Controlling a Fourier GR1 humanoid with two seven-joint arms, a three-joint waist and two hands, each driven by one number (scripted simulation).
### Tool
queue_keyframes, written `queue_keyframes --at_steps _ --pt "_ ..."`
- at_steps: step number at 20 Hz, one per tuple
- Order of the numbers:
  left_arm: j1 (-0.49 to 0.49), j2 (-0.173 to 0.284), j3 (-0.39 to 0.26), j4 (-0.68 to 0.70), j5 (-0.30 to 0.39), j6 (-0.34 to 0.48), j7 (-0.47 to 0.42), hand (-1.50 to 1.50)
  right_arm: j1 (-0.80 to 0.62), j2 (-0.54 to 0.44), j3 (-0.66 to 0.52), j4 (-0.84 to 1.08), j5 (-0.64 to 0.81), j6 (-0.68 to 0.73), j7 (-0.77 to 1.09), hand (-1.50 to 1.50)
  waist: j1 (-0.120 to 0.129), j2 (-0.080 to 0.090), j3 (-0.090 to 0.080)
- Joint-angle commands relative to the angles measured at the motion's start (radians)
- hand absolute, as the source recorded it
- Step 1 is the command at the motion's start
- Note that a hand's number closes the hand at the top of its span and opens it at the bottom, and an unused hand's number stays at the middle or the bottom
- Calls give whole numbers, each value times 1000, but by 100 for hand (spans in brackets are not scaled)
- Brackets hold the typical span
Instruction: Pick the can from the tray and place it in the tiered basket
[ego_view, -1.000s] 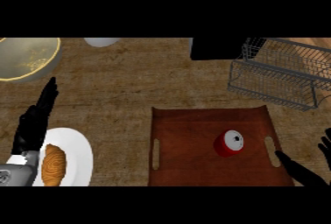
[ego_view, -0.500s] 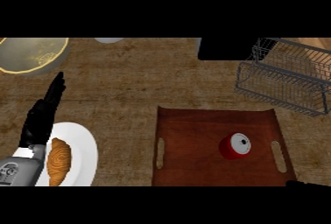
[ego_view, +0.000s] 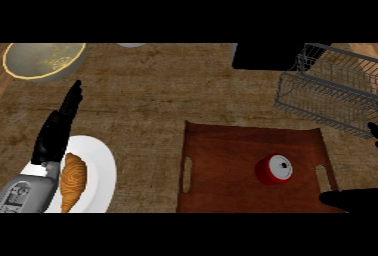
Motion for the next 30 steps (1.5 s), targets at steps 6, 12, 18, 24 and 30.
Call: queue_keyframes --at_steps 6,12,18,24,30 --pt "33 -14 14 -8 -2 -9 -15 0 -185 75 161 89 22 34 292 -150 -5 -4 1" --pt "31 13 45 -23 0 -28 11 0 -259 184 279 159 103 20 322 -150 -13 -7 2" --pt "37 2 58 -5 -7 -36 -16 0 -316 213 349 206 183 61 340 -150 -23 -8 2" --pt "22 12 75 10 -3 -58 0 0 -350 213 399 210 215 63 360 -150 -31 -9 0" --pt "26 -13 75 24 -12 -53 -25 0 -348 237 416 237 229 65 360 -150 -40 -10 1"
